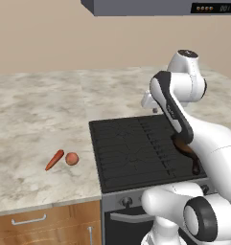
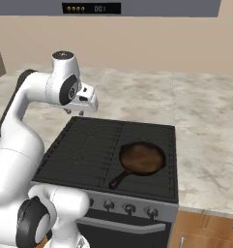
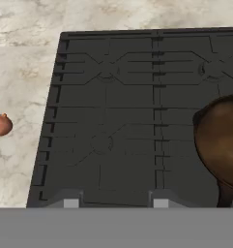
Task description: Put the onion and carrot in the pan. Then turn on the front right burner and set the heat to medium.
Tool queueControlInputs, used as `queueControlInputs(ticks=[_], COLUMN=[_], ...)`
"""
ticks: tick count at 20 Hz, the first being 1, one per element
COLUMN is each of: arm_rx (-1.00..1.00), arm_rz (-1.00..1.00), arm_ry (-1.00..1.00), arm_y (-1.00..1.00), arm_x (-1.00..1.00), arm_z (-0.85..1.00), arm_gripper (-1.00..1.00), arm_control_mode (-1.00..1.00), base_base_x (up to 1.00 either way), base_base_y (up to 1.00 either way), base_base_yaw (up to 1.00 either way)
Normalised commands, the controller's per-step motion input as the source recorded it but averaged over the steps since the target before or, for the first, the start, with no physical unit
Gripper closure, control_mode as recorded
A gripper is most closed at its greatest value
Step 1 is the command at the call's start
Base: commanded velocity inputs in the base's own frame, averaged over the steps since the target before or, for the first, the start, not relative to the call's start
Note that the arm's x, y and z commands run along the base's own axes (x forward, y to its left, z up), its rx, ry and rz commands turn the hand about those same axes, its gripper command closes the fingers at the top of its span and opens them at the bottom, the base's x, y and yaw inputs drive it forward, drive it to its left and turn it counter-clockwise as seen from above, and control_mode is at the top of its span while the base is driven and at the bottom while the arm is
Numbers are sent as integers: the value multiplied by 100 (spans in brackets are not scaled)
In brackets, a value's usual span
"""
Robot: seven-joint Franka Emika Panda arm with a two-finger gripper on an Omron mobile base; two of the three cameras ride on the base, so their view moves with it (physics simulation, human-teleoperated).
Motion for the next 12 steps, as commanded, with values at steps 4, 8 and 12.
queueControlInputs(ticks=[4, 8, 12], arm_rx=[0, 0, 1], arm_rz=[0, 0, 0], arm_ry=[0, 0, 0], arm_y=[14, 38, 50], arm_x=[0, 0, -1], arm_z=[-2, -13, -18], arm_gripper=[-100, -100, -100], arm_control_mode=[-100, -100, -100], base_base_x=[0, 0, 0], base_base_y=[0, 0, 0], base_base_yaw=[0, 0, 0])
